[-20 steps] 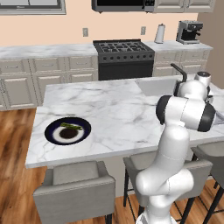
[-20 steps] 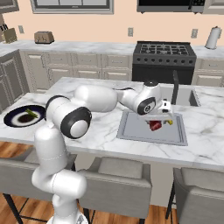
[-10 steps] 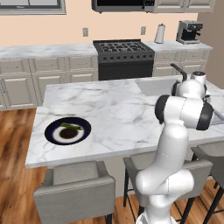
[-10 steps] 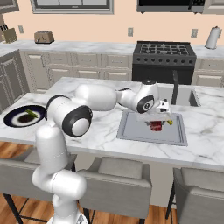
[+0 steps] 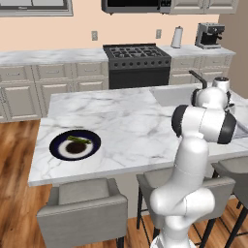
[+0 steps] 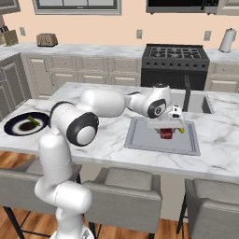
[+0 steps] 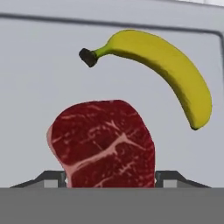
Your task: Create a steak meal by picking up the steak and asparagus from the tray and placing them on the plate. Leave the banana on the tray.
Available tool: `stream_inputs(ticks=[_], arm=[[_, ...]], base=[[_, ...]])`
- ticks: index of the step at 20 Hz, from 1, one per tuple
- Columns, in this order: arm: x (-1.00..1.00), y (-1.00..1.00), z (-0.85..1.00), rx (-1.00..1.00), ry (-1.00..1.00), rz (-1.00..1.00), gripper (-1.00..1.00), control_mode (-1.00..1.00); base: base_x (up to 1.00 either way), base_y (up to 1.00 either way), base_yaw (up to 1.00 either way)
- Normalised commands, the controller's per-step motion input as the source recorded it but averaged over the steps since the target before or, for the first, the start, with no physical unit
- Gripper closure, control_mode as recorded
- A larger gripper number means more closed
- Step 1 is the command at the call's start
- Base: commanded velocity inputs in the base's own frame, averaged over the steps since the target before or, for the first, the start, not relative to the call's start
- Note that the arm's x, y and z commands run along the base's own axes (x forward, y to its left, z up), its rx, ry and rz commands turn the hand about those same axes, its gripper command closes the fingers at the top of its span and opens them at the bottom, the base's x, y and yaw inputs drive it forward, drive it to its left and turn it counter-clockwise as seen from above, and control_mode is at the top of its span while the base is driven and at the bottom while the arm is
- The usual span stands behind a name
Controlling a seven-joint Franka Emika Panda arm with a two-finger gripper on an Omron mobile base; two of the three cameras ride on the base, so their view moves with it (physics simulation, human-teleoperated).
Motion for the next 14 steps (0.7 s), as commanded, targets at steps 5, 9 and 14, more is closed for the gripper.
stream_inputs(ticks=[5, 9, 14], arm=[[-0.84, 0.61, 0.49, -0.02, -0.23, 0.03, 1.0, -1.0], [-0.84, 0.95, 0.49, -0.09, -0.28, 0.08, 1.0, -1.0], [-0.67, 1.0, 0.52, -0.13, -0.21, 0.03, 1.0, -1.0]], base=[[0.0, 0.0, 0.0], [0.0, 0.0, 0.0], [0.0, 0.0, 0.0]])
